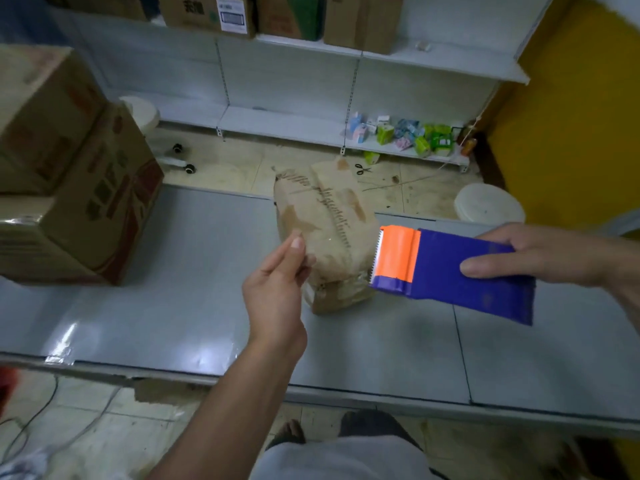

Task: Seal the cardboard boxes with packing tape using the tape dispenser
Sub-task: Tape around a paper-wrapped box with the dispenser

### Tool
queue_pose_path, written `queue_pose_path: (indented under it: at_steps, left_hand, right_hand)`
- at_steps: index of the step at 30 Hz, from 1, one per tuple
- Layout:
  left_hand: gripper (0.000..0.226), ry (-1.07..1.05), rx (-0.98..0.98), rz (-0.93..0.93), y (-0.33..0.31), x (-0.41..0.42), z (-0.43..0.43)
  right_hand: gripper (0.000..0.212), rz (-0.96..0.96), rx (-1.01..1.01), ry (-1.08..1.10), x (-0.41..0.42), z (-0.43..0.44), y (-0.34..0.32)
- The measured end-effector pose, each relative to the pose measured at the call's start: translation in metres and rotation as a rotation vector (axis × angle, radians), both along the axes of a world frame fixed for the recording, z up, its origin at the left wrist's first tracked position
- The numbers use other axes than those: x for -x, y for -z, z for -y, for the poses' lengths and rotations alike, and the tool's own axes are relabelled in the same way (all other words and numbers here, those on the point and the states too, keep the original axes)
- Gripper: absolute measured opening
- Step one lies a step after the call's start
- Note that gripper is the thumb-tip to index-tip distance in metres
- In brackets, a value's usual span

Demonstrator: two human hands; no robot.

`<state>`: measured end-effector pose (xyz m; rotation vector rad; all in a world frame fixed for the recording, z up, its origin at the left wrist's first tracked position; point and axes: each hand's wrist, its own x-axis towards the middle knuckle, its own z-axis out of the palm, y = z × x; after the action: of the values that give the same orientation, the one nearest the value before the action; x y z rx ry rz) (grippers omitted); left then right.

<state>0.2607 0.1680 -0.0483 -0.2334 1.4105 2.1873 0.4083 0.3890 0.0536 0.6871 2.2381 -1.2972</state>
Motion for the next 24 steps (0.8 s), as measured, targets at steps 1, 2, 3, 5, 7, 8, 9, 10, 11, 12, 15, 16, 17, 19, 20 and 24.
queue_pose_path:
  at_steps: [1, 2, 3, 5, 7, 8, 9, 10, 11, 12, 15, 16, 17, 19, 20, 24]
  left_hand:
    - [0.027, -0.020, -0.013, 0.009, 0.000, -0.001, 0.003]
    - [0.027, -0.048, -0.013, 0.016, 0.001, -0.002, 0.007]
    - [0.025, -0.077, -0.002, 0.013, 0.003, -0.003, 0.010]
    - [0.018, -0.119, 0.040, 0.009, 0.006, -0.007, 0.014]
    - [0.010, -0.148, 0.083, 0.030, 0.010, -0.015, 0.012]
    - [0.008, -0.162, 0.098, 0.050, 0.012, -0.021, 0.010]
    - [0.006, -0.178, 0.106, 0.070, 0.014, -0.025, 0.007]
    - [0.005, -0.195, 0.113, 0.087, 0.017, -0.029, 0.005]
    - [0.005, -0.213, 0.123, 0.098, 0.019, -0.032, 0.002]
    - [0.004, -0.234, 0.133, 0.107, 0.021, -0.034, 0.000]
    - [0.006, -0.294, 0.150, 0.123, 0.025, -0.036, -0.004]
    - [0.006, -0.303, 0.159, 0.116, 0.027, -0.035, -0.005]
    - [0.005, -0.309, 0.172, 0.104, 0.029, -0.035, -0.005]
    - [0.002, -0.312, 0.204, 0.080, 0.034, -0.034, -0.007]
    - [0.001, -0.310, 0.218, 0.074, 0.036, -0.034, -0.007]
    - [0.004, -0.314, 0.234, 0.079, 0.045, -0.037, -0.013]
  right_hand:
    - [0.071, 0.012, -0.003, -0.043, 0.006, -0.002, -0.002]
    - [0.066, 0.024, -0.007, -0.083, 0.011, -0.004, -0.004]
    - [0.061, 0.038, -0.011, -0.114, 0.017, -0.007, -0.004]
    - [0.055, 0.075, -0.028, -0.161, 0.028, -0.013, -0.004]
    - [0.054, 0.115, -0.060, -0.214, 0.038, -0.022, -0.005]
    - [0.054, 0.137, -0.070, -0.241, 0.041, -0.026, -0.005]
    - [0.054, 0.157, -0.076, -0.268, 0.045, -0.030, -0.005]
    - [0.053, 0.177, -0.085, -0.294, 0.049, -0.034, -0.004]
    - [0.050, 0.190, -0.089, -0.319, 0.054, -0.037, -0.003]
    - [0.046, 0.199, -0.092, -0.340, 0.058, -0.040, -0.002]
    - [0.032, 0.218, -0.091, -0.395, 0.072, -0.047, 0.003]
    - [0.033, 0.224, -0.091, -0.418, 0.076, -0.049, 0.005]
    - [0.035, 0.231, -0.096, -0.435, 0.080, -0.051, 0.007]
    - [0.037, 0.238, -0.112, -0.452, 0.087, -0.052, 0.012]
    - [0.037, 0.243, -0.119, -0.455, 0.090, -0.053, 0.014]
    - [0.049, 0.264, -0.115, -0.479, 0.093, -0.058, 0.023]
